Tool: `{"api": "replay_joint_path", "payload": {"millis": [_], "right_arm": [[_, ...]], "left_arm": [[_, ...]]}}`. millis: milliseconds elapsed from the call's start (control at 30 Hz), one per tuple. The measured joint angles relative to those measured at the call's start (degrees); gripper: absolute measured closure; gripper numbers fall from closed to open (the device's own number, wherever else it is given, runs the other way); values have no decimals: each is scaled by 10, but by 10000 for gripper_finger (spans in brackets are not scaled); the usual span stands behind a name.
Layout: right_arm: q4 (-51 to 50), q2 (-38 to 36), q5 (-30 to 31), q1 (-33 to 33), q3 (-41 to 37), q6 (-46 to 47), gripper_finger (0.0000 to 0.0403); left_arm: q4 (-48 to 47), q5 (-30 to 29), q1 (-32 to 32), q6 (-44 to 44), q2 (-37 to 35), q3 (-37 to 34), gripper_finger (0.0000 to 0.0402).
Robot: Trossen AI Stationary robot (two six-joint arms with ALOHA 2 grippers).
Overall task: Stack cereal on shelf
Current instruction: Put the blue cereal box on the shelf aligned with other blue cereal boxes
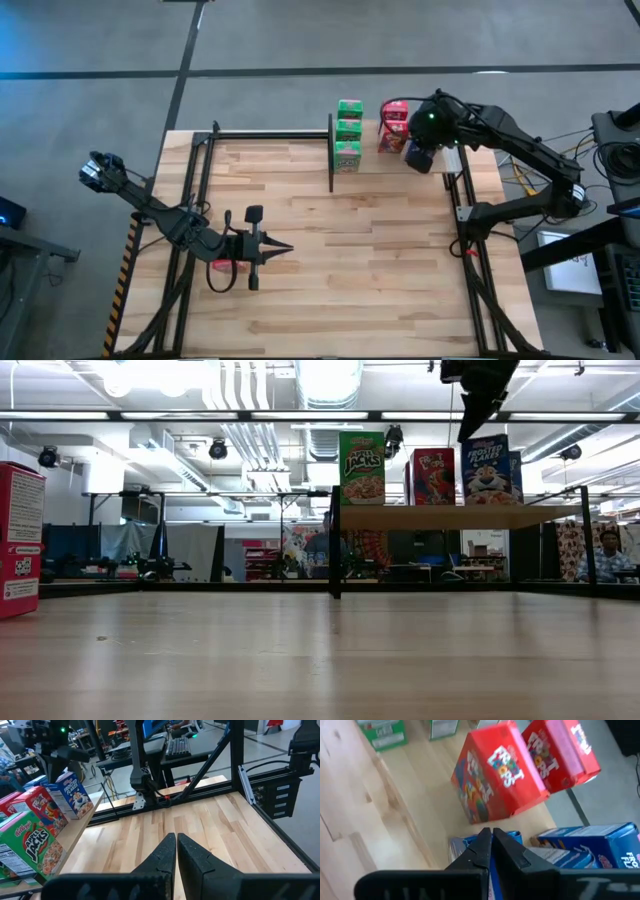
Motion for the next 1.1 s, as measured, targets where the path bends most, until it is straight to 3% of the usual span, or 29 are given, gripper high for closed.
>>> {"api": "replay_joint_path", "payload": {"millis": [567,800,1100], "right_arm": [[-68,-44,-1,0,0,-53,394],[-69,-53,-1,0,18,-28,394],[-162,-54,-69,0,16,13,394]], "left_arm": [[1,0,0,0,0,0,401],[2,0,0,-3,0,0,401],[-7,0,0,-3,0,0,401]]}}
